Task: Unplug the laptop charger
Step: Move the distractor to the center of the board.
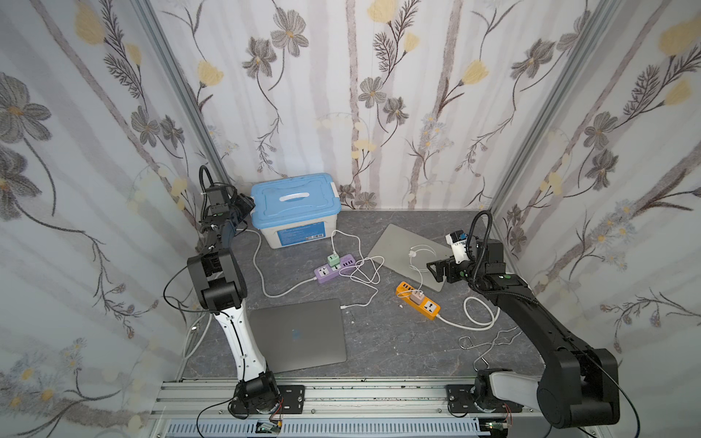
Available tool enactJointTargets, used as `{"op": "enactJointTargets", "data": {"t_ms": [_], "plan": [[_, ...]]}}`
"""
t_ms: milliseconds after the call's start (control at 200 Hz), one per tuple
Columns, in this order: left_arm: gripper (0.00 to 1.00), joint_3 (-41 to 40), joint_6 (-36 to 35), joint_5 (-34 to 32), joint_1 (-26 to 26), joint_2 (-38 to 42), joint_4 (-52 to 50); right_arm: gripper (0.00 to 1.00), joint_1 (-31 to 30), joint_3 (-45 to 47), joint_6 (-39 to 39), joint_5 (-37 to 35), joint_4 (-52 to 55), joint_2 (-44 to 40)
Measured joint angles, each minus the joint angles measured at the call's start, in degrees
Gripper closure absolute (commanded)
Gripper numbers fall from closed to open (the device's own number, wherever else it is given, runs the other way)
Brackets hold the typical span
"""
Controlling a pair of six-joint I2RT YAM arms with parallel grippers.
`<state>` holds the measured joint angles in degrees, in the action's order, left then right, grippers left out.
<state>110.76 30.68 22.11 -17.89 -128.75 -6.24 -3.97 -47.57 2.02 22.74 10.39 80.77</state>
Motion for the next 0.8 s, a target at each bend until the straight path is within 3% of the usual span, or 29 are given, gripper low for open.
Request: {"op": "enactJointTargets", "data": {"t_ms": [375, 495, 689, 799], "plan": [[0.4, 5.95, -2.43, 9.18, 5.84, -3.41, -4.44, 0.0, -0.94, -0.17, 0.44, 0.04, -0.11, 1.84], [0.39, 5.73, -4.22, 9.38, 7.48, -2.64, -6.01, 0.0, -0.94, -0.7, 0.44, -0.7, 0.09, 2.16], [0.39, -4.46, -8.74, 0.81, 8.04, 9.35, -7.39, 0.0, -0.61, -5.97, 0.39, -5.4, 0.79, 6.16], [0.4, -11.13, -11.91, -4.22, 12.15, 19.89, -4.9, 0.0, 0.24, -10.97, 0.39, -7.1, 1.79, 9.55]]}}
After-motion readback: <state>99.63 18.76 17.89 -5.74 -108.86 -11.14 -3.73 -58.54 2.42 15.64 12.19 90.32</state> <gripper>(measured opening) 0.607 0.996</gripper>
